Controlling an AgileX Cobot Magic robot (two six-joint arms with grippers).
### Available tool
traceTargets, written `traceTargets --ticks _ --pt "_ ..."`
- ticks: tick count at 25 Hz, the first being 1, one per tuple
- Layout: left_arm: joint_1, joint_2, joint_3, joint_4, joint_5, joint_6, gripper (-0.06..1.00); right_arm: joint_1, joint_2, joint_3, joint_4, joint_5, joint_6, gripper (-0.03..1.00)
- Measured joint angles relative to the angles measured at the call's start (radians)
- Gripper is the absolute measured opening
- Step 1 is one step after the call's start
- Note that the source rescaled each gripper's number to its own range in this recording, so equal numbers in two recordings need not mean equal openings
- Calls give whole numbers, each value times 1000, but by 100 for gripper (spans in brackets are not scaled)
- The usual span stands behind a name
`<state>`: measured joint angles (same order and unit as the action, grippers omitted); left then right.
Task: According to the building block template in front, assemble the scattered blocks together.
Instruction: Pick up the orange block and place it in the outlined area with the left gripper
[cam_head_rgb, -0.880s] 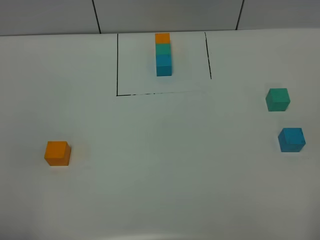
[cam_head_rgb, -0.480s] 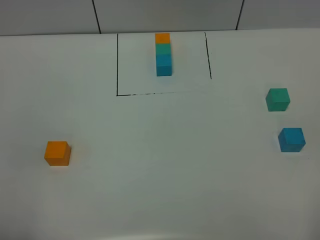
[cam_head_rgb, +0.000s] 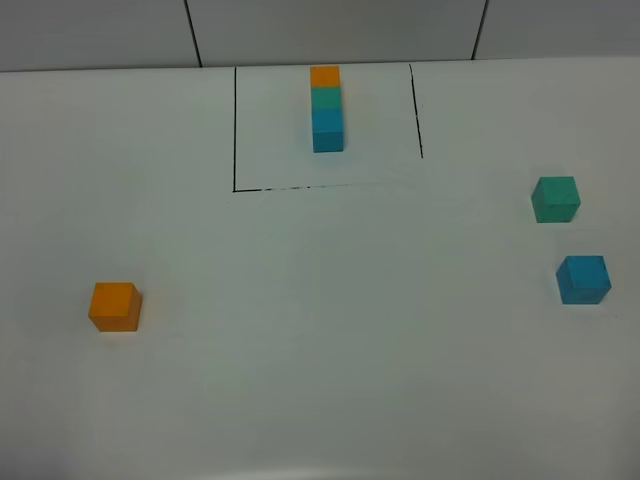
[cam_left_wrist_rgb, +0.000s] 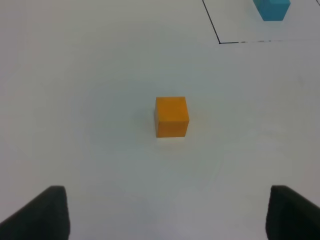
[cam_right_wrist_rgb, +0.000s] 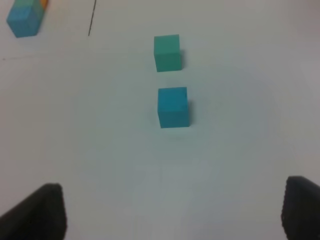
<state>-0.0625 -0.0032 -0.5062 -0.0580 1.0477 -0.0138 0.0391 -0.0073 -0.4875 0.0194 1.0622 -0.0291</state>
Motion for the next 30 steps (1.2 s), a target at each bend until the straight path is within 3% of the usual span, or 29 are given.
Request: traceTargets --ticks 30 --pt "0 1 -1 0 -7 0 77 0 0 0 0 0 0 75"
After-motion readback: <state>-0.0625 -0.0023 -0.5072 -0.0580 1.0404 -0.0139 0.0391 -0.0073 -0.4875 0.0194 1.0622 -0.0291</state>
